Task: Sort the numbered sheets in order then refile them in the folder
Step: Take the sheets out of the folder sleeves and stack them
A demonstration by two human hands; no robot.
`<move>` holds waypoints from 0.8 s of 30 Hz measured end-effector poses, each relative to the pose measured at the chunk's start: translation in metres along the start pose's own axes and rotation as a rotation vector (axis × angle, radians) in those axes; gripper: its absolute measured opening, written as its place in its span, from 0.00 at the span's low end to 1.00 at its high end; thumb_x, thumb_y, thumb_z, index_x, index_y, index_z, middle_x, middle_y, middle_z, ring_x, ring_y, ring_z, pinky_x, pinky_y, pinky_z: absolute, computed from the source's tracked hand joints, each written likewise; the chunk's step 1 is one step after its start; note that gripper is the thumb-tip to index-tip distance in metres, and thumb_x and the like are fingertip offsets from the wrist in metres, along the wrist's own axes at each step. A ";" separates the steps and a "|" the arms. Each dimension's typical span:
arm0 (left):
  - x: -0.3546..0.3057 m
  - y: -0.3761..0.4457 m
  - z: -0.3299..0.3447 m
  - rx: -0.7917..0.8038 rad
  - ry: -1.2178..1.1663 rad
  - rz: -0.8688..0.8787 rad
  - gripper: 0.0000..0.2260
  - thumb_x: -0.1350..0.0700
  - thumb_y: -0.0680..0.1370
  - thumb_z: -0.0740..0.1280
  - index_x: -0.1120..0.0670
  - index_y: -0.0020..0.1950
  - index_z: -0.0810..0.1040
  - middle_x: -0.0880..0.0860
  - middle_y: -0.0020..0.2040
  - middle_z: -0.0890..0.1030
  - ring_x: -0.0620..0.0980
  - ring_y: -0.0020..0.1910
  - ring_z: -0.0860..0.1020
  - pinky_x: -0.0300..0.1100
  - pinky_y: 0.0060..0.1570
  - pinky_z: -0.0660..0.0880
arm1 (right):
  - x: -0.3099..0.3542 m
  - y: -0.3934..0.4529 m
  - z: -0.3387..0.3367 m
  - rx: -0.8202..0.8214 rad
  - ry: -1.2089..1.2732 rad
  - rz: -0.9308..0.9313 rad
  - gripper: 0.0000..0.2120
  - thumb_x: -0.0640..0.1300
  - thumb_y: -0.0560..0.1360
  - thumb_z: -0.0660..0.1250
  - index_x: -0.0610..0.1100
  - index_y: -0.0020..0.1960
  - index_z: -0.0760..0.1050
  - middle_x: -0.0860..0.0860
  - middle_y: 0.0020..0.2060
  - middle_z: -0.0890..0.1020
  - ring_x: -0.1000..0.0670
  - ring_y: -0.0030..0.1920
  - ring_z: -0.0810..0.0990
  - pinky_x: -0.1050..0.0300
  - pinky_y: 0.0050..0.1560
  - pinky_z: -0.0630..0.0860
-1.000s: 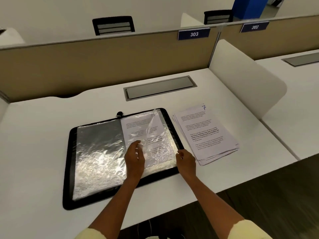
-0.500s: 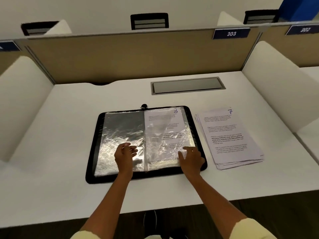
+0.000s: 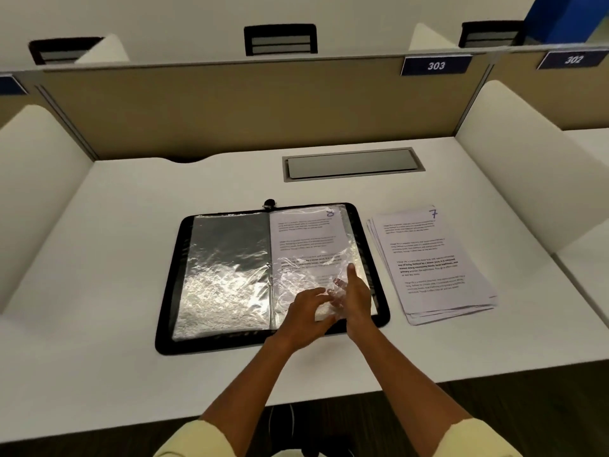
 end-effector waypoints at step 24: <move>0.026 0.025 0.025 -0.006 0.015 -0.125 0.22 0.42 0.76 0.67 0.50 0.66 0.76 0.49 0.66 0.76 0.51 0.67 0.70 0.51 0.67 0.67 | -0.004 0.002 -0.081 -0.130 -0.109 -0.120 0.14 0.37 0.71 0.77 0.38 0.55 0.80 0.42 0.43 0.85 0.45 0.41 0.86 0.52 0.46 0.84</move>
Point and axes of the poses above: each hand's wrist, its own y-axis towards the middle knuckle, its own z-axis out of the palm, x = y × z, the point moved 7 cm from there along y, towards the middle knuckle
